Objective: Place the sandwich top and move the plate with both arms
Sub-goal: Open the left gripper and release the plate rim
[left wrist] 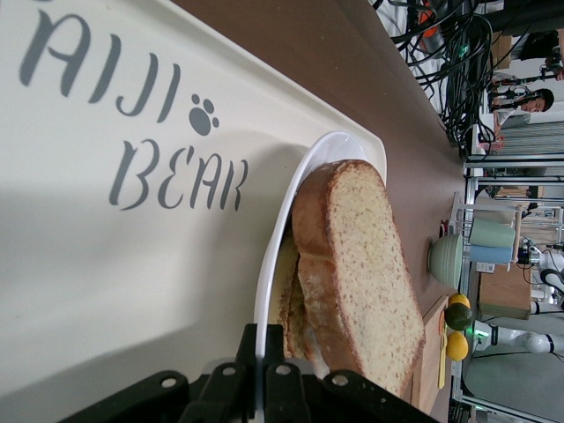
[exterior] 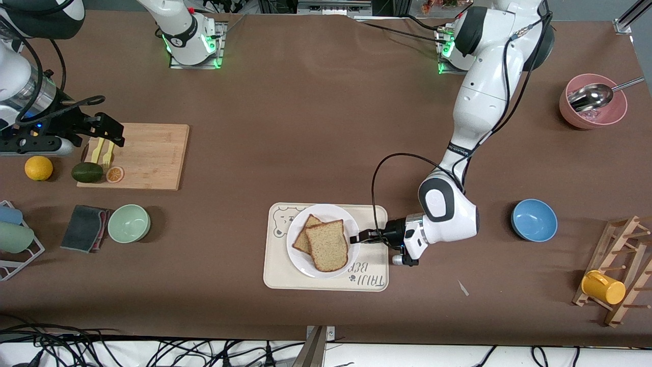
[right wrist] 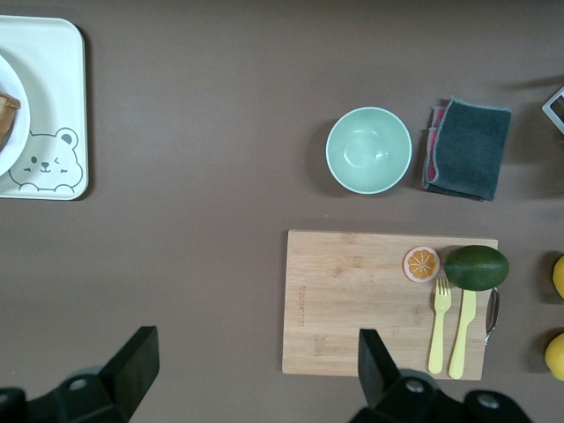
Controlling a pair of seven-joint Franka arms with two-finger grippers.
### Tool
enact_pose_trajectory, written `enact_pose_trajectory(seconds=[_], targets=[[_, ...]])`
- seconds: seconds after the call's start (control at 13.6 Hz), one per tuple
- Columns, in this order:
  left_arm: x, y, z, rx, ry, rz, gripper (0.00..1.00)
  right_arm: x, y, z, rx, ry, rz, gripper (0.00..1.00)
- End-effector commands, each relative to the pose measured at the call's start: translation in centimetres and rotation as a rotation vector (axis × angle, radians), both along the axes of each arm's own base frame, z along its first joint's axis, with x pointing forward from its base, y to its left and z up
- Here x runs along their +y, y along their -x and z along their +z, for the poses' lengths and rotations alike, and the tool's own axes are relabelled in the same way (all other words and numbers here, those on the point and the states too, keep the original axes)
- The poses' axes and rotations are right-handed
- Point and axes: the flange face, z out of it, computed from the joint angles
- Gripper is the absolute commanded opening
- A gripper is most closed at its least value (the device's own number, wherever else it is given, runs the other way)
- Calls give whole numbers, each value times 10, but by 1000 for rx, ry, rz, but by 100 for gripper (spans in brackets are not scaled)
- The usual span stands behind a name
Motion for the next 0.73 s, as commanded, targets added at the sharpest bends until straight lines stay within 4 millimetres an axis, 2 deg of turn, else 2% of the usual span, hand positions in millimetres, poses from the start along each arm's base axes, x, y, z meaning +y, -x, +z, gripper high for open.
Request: enact_pose_trajectory(seconds=[0.0,0.07,0.22,0.37,0.66], targets=[[-3,-8,3,-2,47,38,14,1,-2,5,3,-16,-11,100],[-3,-8,2,-1,46,39,23,1,-1,6,3,-15,-11,100],[-2,-8,1,2,45,41,27,1,-1,5,7,-14,-12,100],[4,-10,1,2,46,47,42,1,-1,5,7,-15,-12,100],[22,-18,8,-8,43,67,45,1,-1,5,8,-17,-14,100]])
